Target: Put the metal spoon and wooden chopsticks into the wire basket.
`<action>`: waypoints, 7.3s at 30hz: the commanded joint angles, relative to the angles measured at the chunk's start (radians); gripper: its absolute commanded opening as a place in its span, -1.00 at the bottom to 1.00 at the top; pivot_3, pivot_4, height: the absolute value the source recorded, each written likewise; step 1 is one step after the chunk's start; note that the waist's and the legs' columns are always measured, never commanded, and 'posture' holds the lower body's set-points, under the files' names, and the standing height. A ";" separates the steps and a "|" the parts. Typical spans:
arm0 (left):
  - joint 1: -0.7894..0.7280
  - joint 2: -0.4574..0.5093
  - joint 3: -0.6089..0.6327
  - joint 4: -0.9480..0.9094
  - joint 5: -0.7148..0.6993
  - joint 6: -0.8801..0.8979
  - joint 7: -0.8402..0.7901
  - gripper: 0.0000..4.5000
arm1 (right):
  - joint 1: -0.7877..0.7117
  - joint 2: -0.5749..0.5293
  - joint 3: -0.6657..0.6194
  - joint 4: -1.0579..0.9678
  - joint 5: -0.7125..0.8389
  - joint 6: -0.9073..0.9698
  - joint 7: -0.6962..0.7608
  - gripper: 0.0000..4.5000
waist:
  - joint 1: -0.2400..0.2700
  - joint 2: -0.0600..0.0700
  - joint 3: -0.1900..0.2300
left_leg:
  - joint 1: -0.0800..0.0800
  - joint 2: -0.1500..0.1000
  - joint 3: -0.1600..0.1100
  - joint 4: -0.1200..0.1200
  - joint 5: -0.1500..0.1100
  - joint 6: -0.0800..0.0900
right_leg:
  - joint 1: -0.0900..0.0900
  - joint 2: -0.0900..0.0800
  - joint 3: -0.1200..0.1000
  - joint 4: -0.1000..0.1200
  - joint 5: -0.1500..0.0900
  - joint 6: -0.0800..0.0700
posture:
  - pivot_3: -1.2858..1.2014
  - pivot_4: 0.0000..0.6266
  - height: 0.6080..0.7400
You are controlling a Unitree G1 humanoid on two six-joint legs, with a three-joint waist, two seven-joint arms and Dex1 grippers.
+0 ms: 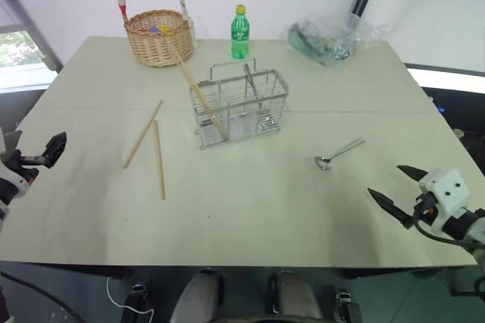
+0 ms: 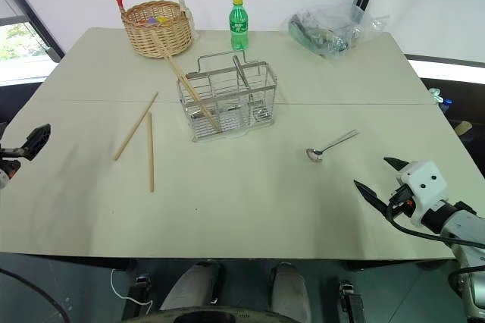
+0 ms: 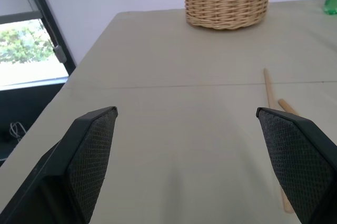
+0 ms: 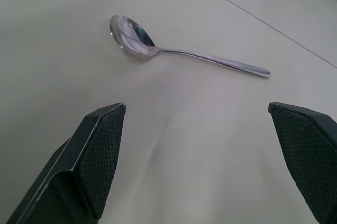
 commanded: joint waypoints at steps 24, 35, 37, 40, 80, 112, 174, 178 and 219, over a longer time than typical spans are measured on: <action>-0.078 0.325 -0.256 -0.449 -0.426 0.246 -0.435 1.00 | -1.268 -0.117 0.710 1.041 -0.364 -0.556 0.784 1.00 | -0.054 0.001 0.009 | 0.002 -0.001 0.003 -0.002 0.000 0.000 | 0.001 0.000 -0.001 0.000 0.001 0.000 | 0.03 -0.52 0.00; -0.064 0.335 -0.246 -0.531 -0.517 0.303 -0.390 1.00 | -1.505 0.019 0.932 1.437 -0.712 -0.870 0.589 1.00 | -0.059 0.003 0.012 | 0.005 0.000 0.003 -0.005 0.001 -0.001 | 0.001 0.004 0.001 0.002 0.003 0.003 | 0.03 -0.52 0.00; -0.057 0.336 -0.230 -0.543 -0.541 0.316 -0.368 1.00 | -1.517 0.043 0.932 1.458 -0.728 -0.873 0.568 1.00 | -0.060 0.003 0.013 | 0.008 0.000 0.003 -0.005 0.001 -0.001 | 0.003 0.004 0.002 0.002 0.001 0.001 | 0.03 -0.52 0.00; -0.053 0.339 -0.212 -0.558 -0.573 0.330 -0.337 1.00 | -1.520 0.060 0.945 1.477 -0.763 -0.894 0.532 1.00 | -0.060 0.003 0.014 | 0.011 0.000 0.003 -0.004 0.001 -0.002 | 0.006 0.005 0.003 0.003 0.001 0.000 | 0.03 -0.52 0.00; -0.225 0.366 -0.295 -0.481 -0.634 0.306 -0.214 1.00 | -1.499 0.054 0.944 1.504 -0.858 -0.938 0.384 -0.99 | -0.059 0.002 0.013 | 0.012 0.000 0.003 -0.004 0.002 -0.003 | 0.006 0.009 0.006 0.003 0.002 -0.002 | 0.03 -0.52 0.00; -0.260 0.335 -0.307 -0.467 -0.611 0.290 -0.183 1.00 | -1.501 0.018 0.938 1.497 -0.876 -0.964 0.394 0.21 | -0.062 0.002 0.013 | 0.012 0.000 0.003 -0.003 0.002 -0.003 | 0.006 0.009 0.006 0.004 0.004 0.001 | 0.03 -0.52 0.00; -0.488 0.280 -0.387 -0.280 -0.455 0.207 -0.267 1.00 | -1.294 0.382 0.389 0.389 0.111 0.296 -0.120 -0.98 | -0.053 -0.001 0.011 | 0.009 0.000 0.000 -0.003 0.002 -0.003 | 0.000 0.009 0.007 0.004 0.006 0.000 | 0.03 -0.52 0.00; -0.469 0.279 -0.354 -0.301 -0.462 0.217 -0.245 1.00 | -1.271 0.421 0.433 0.500 0.045 0.251 -0.135 -0.98 | -0.057 -0.001 0.011 | 0.008 0.000 0.000 -0.004 0.003 -0.003 | 0.000 0.010 0.007 0.005 0.006 0.000 | 0.03 -0.52 0.00; -0.796 0.193 -0.697 0.657 0.069 0.395 -0.076 1.00 | -0.439 -0.122 0.050 -0.519 0.651 0.762 0.023 0.59 | -0.042 -0.006 0.010 | 0.008 0.002 -0.001 -0.003 0.002 -0.002 | 0.003 0.007 0.004 0.002 0.006 0.001 | 0.03 -0.52 0.00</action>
